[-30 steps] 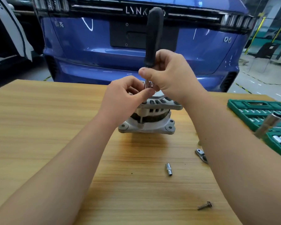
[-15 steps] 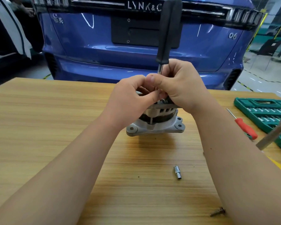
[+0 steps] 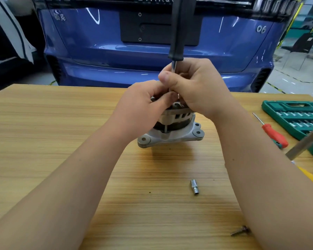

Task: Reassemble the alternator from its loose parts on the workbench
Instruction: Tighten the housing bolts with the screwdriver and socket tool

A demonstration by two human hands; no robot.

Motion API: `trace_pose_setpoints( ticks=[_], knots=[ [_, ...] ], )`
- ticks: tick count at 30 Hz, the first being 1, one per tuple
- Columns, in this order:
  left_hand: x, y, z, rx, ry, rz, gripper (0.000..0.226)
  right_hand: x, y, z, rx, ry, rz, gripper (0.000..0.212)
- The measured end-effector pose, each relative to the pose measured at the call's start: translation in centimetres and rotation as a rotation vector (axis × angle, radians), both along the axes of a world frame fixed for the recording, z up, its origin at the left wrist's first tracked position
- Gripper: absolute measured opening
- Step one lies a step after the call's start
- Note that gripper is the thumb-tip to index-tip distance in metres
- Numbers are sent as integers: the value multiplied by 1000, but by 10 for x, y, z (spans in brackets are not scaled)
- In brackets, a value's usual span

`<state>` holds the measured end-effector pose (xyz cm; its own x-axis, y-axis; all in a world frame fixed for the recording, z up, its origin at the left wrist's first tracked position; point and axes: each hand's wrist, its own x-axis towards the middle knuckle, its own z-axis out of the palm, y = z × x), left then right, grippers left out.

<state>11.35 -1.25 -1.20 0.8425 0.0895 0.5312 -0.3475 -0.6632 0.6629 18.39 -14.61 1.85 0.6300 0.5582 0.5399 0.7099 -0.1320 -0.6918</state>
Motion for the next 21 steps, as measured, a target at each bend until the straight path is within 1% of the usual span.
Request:
trace_pose_setpoints(
  ticks=[2,4,6,8,9,12,15,18,19,20,21],
  knots=[
    [0,2,2,62,39,-31,17,1,-6,3,9,44,60,11],
    [1,2,2,90,43,-14,17,3,-9,2,21,61,50,11],
    [1,-1,-2,54,24,58,18,5,-5,0,36,48,-26,26],
    [0,-4,-4,10,-8,103,28,5,-2,-2,38,42,-72,38],
    [0,-6,-4,5,-25,108,28,4,-2,-2,18,41,-68,36],
    [-1,-4,-1,32,-37,61,15,4,-9,0,-42,57,45,5],
    [-2,-2,-1,28,-13,39,13,4,-13,1,27,85,47,5],
    [-1,-7,-3,1,-24,94,25,2,-7,-2,2,11,-76,34],
    [-1,-8,-2,8,-32,95,23,2,-6,-1,-22,1,-92,37],
    [-1,-9,-2,18,-32,81,20,2,-6,-1,-47,4,-81,33],
    [-2,-8,-1,25,-26,58,17,2,-9,1,-63,21,-42,24]
  ],
)
